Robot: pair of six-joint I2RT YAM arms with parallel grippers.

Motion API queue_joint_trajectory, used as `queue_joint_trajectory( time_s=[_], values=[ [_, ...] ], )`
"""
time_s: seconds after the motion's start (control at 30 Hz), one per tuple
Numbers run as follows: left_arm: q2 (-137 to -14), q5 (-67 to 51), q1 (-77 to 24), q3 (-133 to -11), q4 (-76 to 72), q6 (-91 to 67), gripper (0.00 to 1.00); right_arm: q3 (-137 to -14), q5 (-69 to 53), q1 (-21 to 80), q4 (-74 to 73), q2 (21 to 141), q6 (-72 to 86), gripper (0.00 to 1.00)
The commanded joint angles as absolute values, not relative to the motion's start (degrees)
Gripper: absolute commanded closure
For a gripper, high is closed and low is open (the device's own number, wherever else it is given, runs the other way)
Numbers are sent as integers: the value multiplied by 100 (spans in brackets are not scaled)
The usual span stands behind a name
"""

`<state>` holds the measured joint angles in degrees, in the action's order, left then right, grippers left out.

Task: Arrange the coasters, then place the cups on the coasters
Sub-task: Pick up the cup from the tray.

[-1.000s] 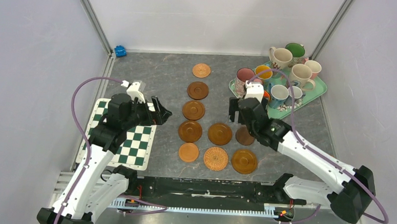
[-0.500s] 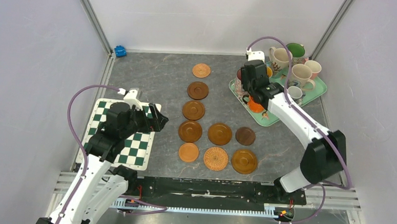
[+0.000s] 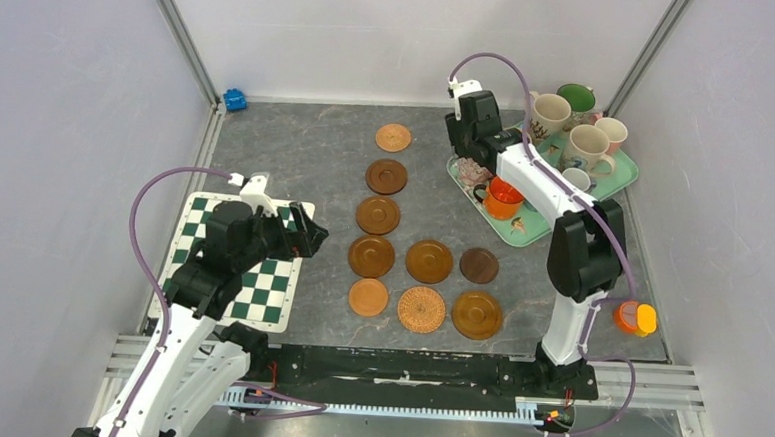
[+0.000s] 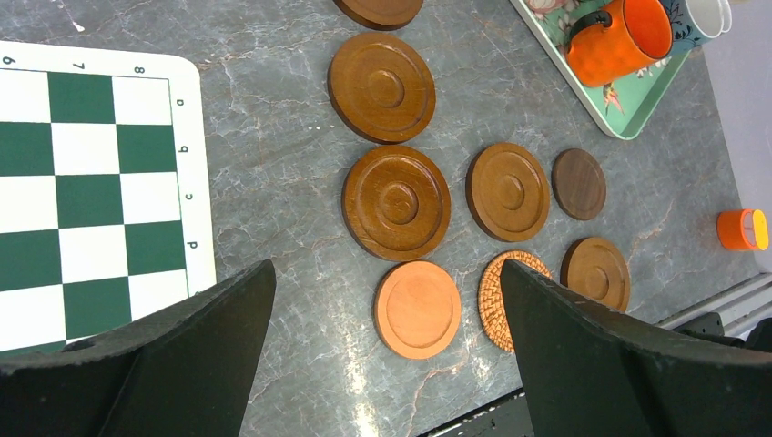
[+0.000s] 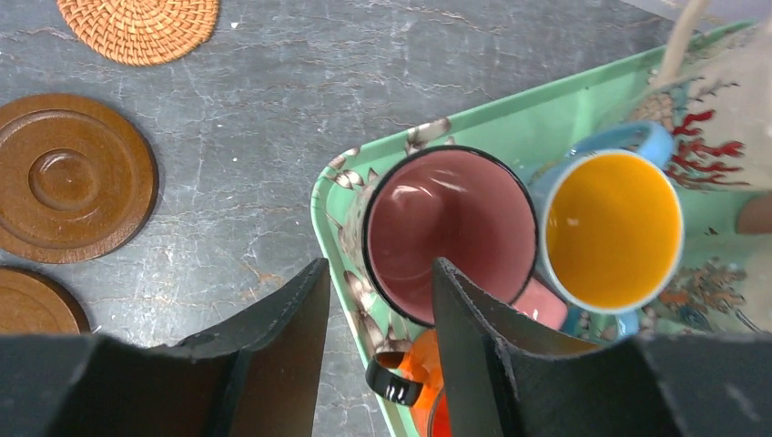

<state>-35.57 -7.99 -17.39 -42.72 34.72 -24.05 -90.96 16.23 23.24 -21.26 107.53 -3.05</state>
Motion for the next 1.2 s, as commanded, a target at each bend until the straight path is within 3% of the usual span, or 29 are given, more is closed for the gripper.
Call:
queue_joint_trajectory(
  time_s=[0.0, 0.57, 0.77, 1.0, 1.17],
  values=[
    [-3514, -765, -1758, -4236, 3393, -2312, 0, -9606, 1348, 2244, -2152, 11081, -528, 53],
    [-3517, -714, -1755, -4219, 3393, -2307, 0, -9606, 1294, 2197, -2119, 11662, -884, 66],
    [-3547, -704, -1758, -4219, 3393, -2309, 0, -9637, 1114, 2180, -2092, 11664, -1076, 78],
    [-3555, -677, -1756, -4221, 3401, -2312, 0, -9830, 797, 2180, -2069, 11474, -1365, 99],
    [-3534, -659, -1758, -4219, 3406, -2312, 0, -10139, 556, 2186, -2067, 11300, -1607, 100]
  ],
)
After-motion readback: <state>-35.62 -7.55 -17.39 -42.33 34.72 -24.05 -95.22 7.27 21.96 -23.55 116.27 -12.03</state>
